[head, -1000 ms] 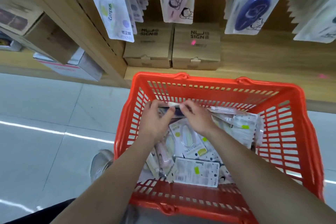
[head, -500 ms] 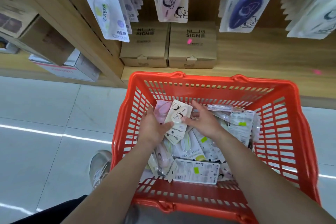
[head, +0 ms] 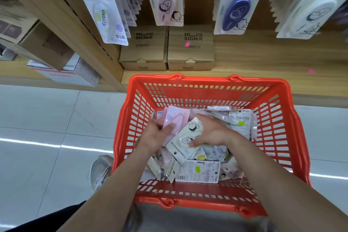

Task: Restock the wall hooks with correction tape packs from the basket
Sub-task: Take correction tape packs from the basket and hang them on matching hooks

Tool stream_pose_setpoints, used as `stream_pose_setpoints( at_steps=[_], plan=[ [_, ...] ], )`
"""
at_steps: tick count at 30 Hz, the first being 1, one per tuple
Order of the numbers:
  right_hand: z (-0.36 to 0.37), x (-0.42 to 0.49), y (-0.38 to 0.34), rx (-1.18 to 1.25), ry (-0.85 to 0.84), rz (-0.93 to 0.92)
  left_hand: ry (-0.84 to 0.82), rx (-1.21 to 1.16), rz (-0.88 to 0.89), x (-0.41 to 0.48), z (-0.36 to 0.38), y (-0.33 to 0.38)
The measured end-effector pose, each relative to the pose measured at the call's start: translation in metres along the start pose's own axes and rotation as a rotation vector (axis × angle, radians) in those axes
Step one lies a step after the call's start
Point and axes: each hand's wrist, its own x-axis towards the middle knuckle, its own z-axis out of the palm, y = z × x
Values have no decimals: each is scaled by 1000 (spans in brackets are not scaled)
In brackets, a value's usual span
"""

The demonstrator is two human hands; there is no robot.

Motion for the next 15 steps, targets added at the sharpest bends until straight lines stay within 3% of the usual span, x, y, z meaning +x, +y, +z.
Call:
stream_pose_setpoints(
  at_steps=[6, 12, 15],
  plan=[
    [-8, -18, 2, -32, -8, 7, -11, -190, -24, -6, 5, 15],
    [-47, -54, 3, 199, 103, 38, 42, -315, -12, -19, -16, 18],
    [-65, -77, -1, 274, 165, 25, -20, -291, 1, -34, -28, 26]
  ],
)
